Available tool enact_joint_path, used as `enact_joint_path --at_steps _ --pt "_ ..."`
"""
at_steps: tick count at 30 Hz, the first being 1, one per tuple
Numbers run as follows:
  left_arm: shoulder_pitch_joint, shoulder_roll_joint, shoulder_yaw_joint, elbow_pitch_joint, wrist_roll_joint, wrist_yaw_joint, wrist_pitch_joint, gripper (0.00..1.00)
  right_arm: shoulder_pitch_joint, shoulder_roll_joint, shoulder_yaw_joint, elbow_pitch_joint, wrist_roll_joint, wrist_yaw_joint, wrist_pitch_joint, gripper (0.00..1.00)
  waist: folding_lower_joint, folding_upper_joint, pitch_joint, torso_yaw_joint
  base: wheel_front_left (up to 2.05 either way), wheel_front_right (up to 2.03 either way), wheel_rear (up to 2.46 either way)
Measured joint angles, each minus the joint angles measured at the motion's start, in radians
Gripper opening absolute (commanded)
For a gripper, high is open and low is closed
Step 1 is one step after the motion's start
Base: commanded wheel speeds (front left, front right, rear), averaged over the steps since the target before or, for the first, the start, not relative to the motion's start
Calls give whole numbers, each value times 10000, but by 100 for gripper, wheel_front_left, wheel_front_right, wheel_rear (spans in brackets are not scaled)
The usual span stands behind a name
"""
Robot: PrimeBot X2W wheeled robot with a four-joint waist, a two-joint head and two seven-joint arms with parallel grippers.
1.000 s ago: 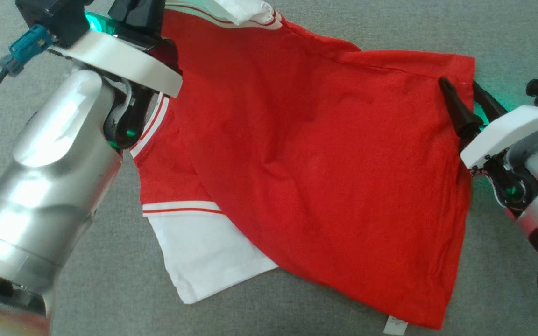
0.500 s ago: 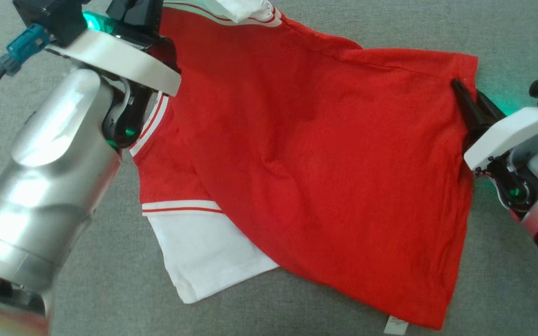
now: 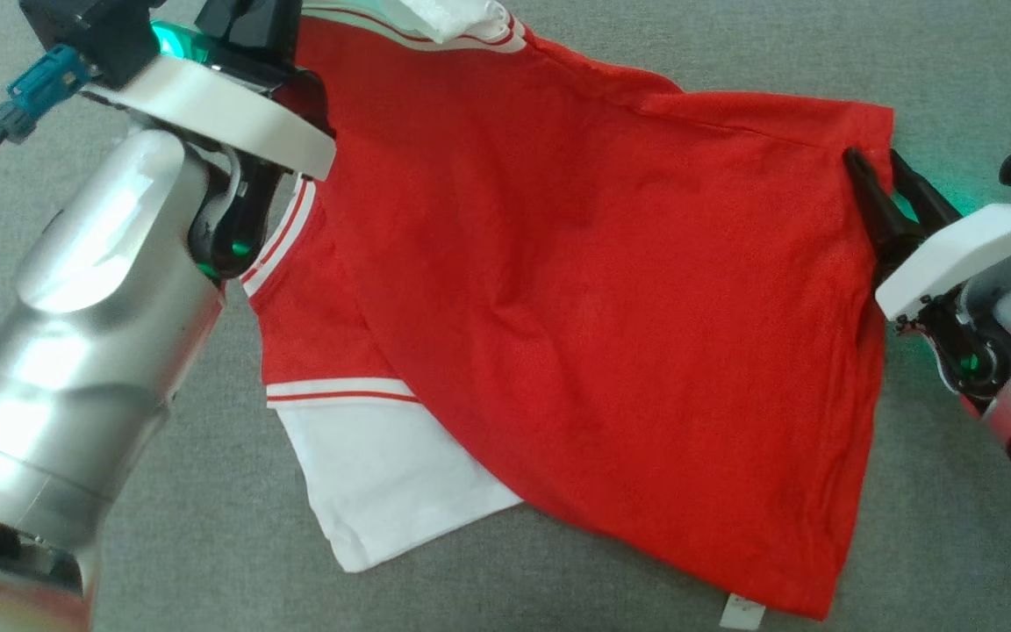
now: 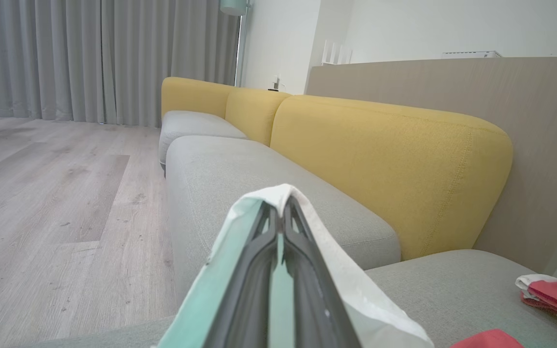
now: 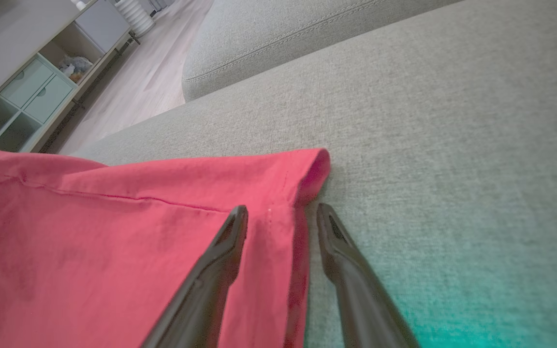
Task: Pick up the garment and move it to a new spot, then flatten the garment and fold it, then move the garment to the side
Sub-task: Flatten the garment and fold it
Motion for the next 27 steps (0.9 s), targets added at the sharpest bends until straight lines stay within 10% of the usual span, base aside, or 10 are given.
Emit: enact_joint_path --at_steps 27 --pt "2 17 31 128 0 0 0 0 -127 -282 696 -207 474 0 -301 33 0 0 -30 -59 0 0 0"
